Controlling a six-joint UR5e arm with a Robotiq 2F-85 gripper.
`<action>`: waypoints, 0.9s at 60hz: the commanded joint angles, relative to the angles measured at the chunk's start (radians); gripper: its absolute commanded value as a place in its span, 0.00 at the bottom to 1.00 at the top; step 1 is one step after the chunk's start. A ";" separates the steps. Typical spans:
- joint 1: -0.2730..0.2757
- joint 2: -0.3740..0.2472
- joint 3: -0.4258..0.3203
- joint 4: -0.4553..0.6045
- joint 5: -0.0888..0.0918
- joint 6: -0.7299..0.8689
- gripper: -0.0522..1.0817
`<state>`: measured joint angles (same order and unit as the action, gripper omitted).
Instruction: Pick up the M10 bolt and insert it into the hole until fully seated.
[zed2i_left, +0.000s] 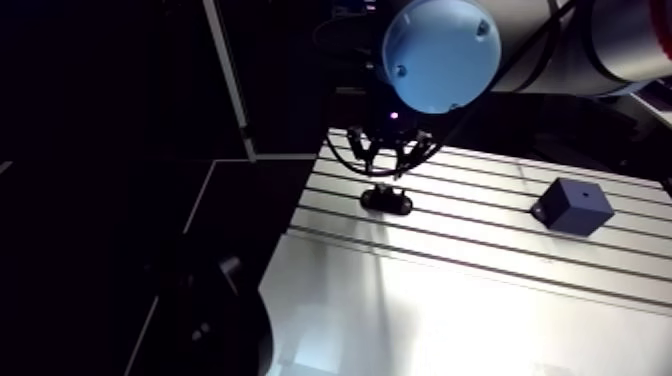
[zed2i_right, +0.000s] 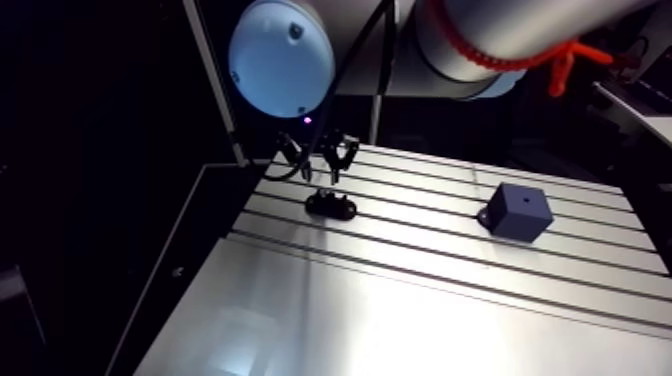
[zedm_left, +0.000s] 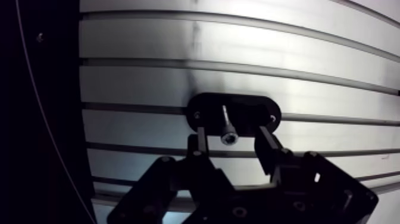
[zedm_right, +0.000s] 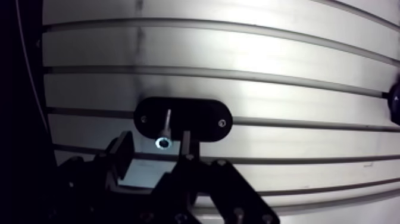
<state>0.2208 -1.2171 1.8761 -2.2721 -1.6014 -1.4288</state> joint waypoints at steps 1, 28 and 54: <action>0.000 0.003 0.014 -0.023 -0.001 -0.002 0.46; 0.000 0.009 0.042 -0.073 -0.017 -0.012 0.46; 0.000 0.011 0.051 -0.073 -0.016 -0.012 0.48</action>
<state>0.2209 -1.2066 1.9238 -2.3444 -1.6181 -1.4410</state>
